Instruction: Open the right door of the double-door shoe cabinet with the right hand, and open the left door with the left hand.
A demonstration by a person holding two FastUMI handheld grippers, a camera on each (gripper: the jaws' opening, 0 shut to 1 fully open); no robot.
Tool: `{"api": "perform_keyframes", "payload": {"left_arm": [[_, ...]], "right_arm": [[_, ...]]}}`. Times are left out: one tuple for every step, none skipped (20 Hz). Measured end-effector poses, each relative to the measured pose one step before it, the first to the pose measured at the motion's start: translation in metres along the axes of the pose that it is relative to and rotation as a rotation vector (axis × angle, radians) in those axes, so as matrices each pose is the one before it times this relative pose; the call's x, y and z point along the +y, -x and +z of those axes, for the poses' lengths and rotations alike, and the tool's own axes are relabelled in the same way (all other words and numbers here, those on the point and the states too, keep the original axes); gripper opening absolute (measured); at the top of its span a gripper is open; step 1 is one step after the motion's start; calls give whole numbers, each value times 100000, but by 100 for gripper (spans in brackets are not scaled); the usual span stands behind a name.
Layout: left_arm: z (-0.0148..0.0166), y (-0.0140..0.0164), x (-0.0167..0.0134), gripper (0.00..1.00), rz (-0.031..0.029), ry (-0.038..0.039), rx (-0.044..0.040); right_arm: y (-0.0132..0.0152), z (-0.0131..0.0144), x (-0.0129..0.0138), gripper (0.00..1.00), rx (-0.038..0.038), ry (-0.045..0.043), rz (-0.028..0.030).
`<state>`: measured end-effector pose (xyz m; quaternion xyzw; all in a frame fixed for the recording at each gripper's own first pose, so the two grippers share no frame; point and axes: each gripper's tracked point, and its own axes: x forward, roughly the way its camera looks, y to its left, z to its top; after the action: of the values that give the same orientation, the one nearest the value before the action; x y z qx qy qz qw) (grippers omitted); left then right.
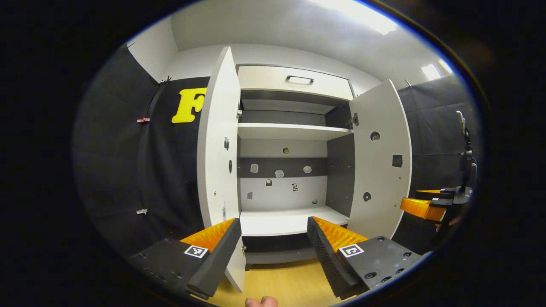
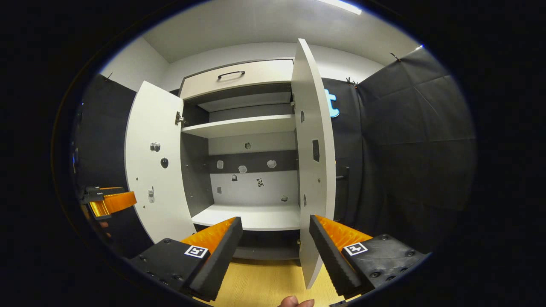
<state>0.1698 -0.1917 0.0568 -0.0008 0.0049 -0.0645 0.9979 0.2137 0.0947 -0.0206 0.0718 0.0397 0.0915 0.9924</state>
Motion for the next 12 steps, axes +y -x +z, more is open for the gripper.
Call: {"api": "perform_keyframes", "payload": {"left_arm": [[-90, 37, -408, 95, -377, 920, -49], [-32, -62, -367, 95, -21, 754, -286], [-127, -86, -297, 95, -90, 870, -186], [-98, -117, -283, 95, -159, 838, 53], [-193, -162, -230, 96, 113, 647, 130], [-87, -145, -164, 95, 460, 274, 45], [-117, -147, -132, 96, 489, -148, -102], [-26, -147, -57, 96, 646, 39, -121], [-38, -131, -152, 96, 179, 203, -220], [31, 19, -255, 96, 116, 441, -127], [-135, -90, -107, 96, 73, 181, 41], [-37, -38, -136, 95, 87, 139, 167]], "right_arm": [[30, 133, 54, 99, -307, -122, 235], [-32, 47, 62, 99, -260, 19, 234], [30, 91, 18, 99, -391, 203, 132], [-10, 109, -10, 99, -534, 403, 197], [24, 87, -14, 99, -538, 427, 50], [-50, 49, 31, 99, -661, 337, 170], [53, 15, 27, 99, -298, 169, 141], [27, -6, 16, 99, -104, 24, 166], [-113, 103, 20, 99, -193, -123, 5], [-83, 18, -31, 99, 51, -290, -59], [-15, 29, -22, 99, -49, -320, -27], [1, 14, 7, 99, 29, -370, 44]]}}
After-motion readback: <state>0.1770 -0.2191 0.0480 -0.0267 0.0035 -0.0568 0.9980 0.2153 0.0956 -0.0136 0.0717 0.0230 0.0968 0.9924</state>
